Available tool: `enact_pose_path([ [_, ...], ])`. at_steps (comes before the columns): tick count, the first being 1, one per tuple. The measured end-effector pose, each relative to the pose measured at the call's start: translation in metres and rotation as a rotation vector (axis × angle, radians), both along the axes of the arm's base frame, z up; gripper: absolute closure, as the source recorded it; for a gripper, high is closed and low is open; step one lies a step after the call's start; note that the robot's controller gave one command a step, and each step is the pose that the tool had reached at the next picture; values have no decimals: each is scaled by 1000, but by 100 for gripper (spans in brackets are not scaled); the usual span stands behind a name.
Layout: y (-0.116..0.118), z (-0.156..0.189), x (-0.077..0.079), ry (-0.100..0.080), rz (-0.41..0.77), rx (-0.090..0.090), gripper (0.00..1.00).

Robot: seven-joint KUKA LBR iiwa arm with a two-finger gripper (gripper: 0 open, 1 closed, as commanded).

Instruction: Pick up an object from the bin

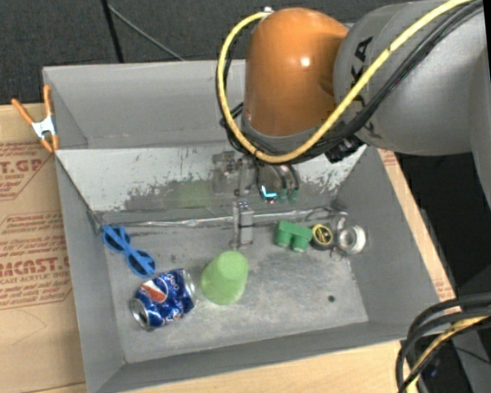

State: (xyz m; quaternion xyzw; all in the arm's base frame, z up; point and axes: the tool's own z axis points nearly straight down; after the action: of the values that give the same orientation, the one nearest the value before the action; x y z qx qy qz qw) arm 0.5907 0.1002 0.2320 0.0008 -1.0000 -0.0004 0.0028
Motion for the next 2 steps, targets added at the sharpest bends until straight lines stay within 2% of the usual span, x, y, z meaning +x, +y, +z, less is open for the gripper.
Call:
enact_pose_path([
  [1, 69, -166, -36, -1, 380, 1, 0],
  [2, 120, -130, -70, -8, 387, 5, 0],
])
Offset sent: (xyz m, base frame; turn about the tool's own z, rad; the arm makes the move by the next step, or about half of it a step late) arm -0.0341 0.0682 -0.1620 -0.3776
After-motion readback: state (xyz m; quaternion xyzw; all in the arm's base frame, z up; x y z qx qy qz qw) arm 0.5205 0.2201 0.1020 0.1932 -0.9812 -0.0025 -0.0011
